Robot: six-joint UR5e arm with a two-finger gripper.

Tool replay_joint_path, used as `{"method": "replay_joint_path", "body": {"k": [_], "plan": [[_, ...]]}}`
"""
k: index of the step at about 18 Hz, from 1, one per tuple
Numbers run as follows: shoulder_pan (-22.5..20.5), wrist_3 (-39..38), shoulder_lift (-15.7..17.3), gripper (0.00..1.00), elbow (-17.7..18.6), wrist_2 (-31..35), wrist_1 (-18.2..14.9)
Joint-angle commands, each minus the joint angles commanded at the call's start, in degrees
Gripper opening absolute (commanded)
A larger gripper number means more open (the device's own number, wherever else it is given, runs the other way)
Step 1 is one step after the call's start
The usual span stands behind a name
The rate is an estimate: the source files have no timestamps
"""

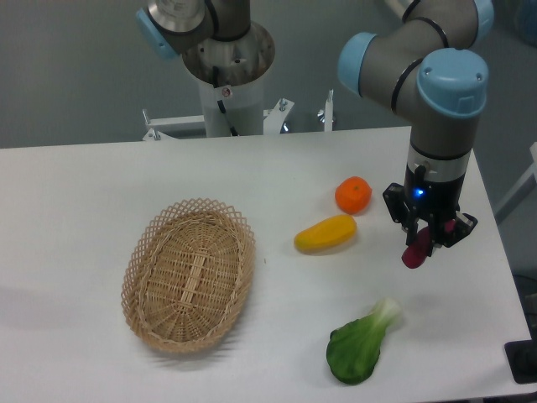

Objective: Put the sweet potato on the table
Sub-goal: 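Carry the held purple sweet potato toward the table beside the basket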

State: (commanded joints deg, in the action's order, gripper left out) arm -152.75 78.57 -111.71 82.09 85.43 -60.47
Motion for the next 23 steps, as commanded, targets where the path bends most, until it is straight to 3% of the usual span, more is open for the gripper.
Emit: {"method": "replay_joint_path", "body": {"k": [12,17,23], "plan": [[0.44,-1.22,0.09,0.15,3.51,0.44,0.79],[2.98,-12.36,0.26,0.16,8.96,0.44,9.91],[8.87,-30.13,-1.58,0.16,12.39,0.53,11.77]]}}
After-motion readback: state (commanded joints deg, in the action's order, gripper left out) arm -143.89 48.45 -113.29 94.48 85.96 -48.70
